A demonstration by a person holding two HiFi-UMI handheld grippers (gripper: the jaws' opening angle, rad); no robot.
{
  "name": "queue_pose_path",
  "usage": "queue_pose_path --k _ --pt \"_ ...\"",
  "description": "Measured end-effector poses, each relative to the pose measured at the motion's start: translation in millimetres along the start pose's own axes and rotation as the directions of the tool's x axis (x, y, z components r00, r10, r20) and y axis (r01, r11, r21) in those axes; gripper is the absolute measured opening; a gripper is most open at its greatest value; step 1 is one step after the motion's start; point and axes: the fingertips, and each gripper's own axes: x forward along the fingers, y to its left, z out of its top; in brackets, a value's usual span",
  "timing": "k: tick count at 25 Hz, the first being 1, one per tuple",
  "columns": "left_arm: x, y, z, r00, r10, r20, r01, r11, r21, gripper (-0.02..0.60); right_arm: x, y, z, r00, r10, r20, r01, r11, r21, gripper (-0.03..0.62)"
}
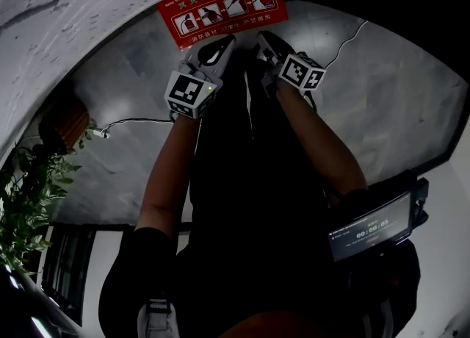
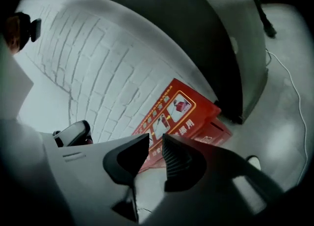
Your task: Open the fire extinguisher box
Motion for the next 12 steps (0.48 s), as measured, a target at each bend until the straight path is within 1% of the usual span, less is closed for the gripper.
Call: queue_pose_path --k 3,5,10,12 --pt "14 2 -29 0.999 -0.010 -0.050 0.009 1.000 -0.024 0.002 9 -30 -12 0.999 -0.023 0.026 0.020 0.994 0.107 0.089" --pt "20 -1 -45 0.997 -0.016 -0.079 0.013 0.999 -0.038 0.002 17 -44 -17 0.999 -0.023 0.038 0.016 0.987 0.157 0.106" --pt "25 -2 -77 0.994 -0.017 -0.108 0.013 0.999 -0.041 0.002 39 -65 -27 0.999 0.013 0.034 -0.021 0.970 0.244 0.174" --pt "25 -6 -83 0.993 -0.025 -0.119 0.020 0.999 -0.043 0.002 47 -71 -30 0.999 0.031 0.037 -0.040 0.957 0.286 0.185"
